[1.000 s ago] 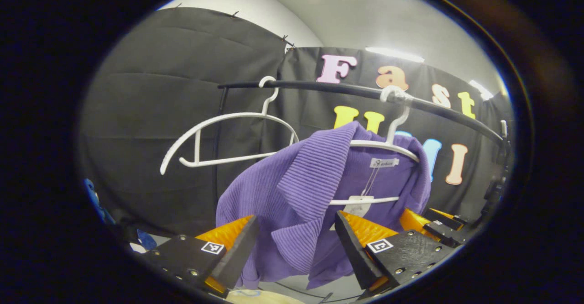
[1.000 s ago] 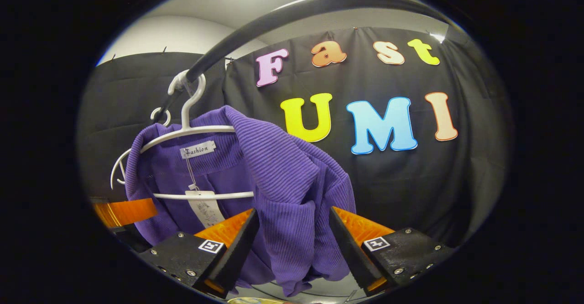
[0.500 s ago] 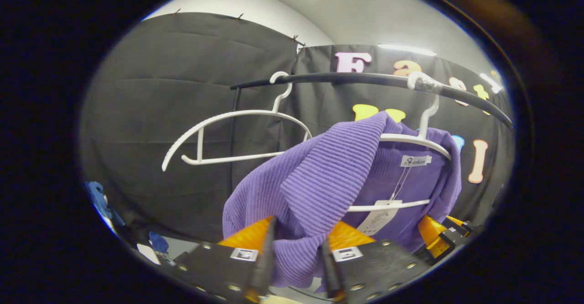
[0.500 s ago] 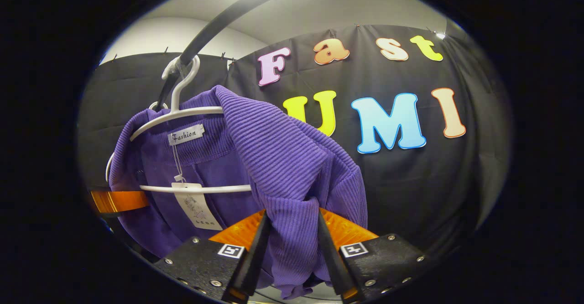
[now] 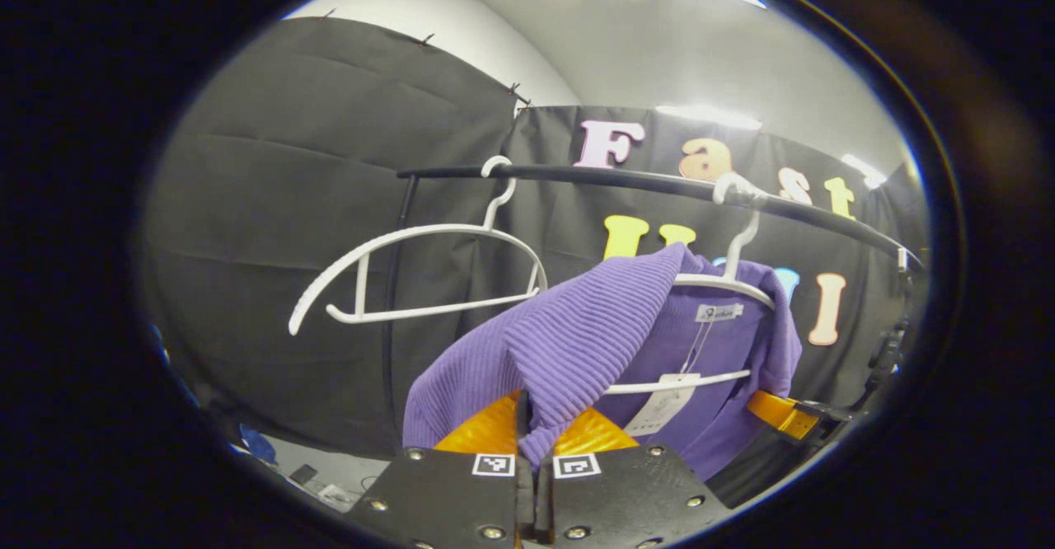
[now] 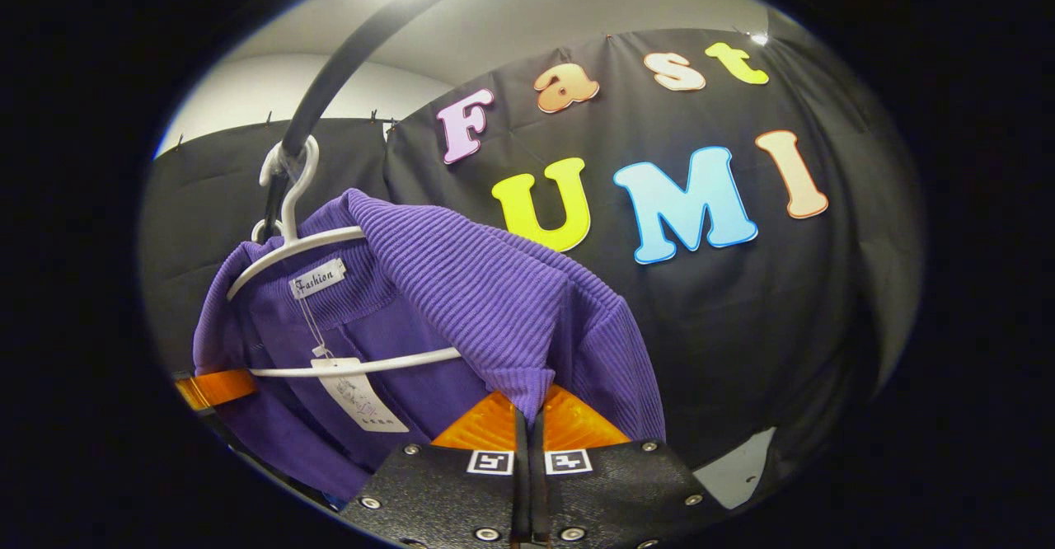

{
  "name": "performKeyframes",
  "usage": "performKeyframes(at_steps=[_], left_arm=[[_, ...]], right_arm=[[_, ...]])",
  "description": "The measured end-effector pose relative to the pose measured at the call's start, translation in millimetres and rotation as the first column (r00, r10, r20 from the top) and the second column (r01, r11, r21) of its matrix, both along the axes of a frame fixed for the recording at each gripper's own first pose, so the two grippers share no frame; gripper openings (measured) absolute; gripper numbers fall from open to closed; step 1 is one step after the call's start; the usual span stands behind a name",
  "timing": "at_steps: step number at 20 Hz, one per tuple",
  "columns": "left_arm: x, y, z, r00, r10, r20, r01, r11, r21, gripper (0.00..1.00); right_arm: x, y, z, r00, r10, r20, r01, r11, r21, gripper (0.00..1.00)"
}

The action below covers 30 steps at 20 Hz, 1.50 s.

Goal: Grasp the clothes on the hanger with both hands and then place them into the laundry hamper below.

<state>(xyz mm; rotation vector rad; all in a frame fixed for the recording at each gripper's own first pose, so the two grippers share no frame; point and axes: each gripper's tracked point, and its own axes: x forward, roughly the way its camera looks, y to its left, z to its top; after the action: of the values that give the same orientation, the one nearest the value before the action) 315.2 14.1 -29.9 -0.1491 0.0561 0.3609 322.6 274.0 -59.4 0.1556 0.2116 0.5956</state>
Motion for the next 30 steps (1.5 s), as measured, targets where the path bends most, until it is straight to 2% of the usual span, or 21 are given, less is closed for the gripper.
performKeyframes(at_steps=[3, 7, 8, 9, 10, 12, 16, 20, 27, 30], left_arm=[[-9.6, -3.2, 3.5, 0.999, -0.043, 0.008, 0.043, 0.999, -0.009, 0.08], [-17.8, 8.0, 24.6, 0.997, -0.054, 0.048, 0.053, 0.998, 0.022, 0.07], [-25.2, 10.2, 33.3, 0.996, -0.06, 0.065, 0.058, 0.998, 0.031, 0.02], [-28.5, 11.0, 39.7, 0.995, -0.071, 0.073, 0.069, 0.997, 0.033, 0.07], [-32.2, 13.2, 44.1, 0.994, -0.079, 0.076, 0.077, 0.997, 0.032, 0.02], [-37.2, 17.9, 51.0, 0.992, -0.092, 0.086, 0.089, 0.995, 0.034, 0.02], [-40.0, 20.8, 76.7, 0.983, -0.127, 0.132, 0.132, 0.991, -0.028, 0.02], [-48.3, 39.4, 104.9, 0.974, -0.148, 0.174, 0.152, 0.988, -0.008, 0.02], [-48.5, 71.3, 119.3, 0.97, -0.203, 0.136, 0.197, 0.979, 0.054, 0.02], [-48.8, 93.4, 123.8, 0.968, -0.198, 0.152, 0.195, 0.98, 0.034, 0.01]], right_arm=[[0.9, -5.2, 5.5, 0.999, -0.049, 0.009, 0.049, 0.999, 0.012, 0.0], [7.5, -28.9, 18.7, 0.991, -0.125, 0.048, 0.125, 0.992, -0.003, 0.0], [5.3, -32.1, 21.7, 0.988, -0.144, 0.055, 0.144, 0.99, 0.0, 0.0], [5.0, -35.6, 24.8, 0.985, -0.164, 0.061, 0.164, 0.986, 0.003, 0.0], [4.6, -40.8, 28.6, 0.98, -0.185, 0.07, 0.185, 0.983, 0.007, 0.0], [9.1, -49.2, 38.4, 0.971, -0.219, 0.095, 0.219, 0.976, 0.012, 0.0], [11.3, -60.2, 56.2, 0.954, -0.266, 0.138, 0.267, 0.964, 0.015, 0.0], [8.8, -61.3, 65.0, 0.944, -0.286, 0.162, 0.288, 0.958, 0.015, 0.0], [-8.3, -52.3, 62.5, 0.941, -0.3, 0.159, 0.301, 0.953, 0.02, 0.0], [-12.6, -47.4, 68.4, 0.941, -0.294, 0.165, 0.294, 0.955, 0.025, 0.0]])
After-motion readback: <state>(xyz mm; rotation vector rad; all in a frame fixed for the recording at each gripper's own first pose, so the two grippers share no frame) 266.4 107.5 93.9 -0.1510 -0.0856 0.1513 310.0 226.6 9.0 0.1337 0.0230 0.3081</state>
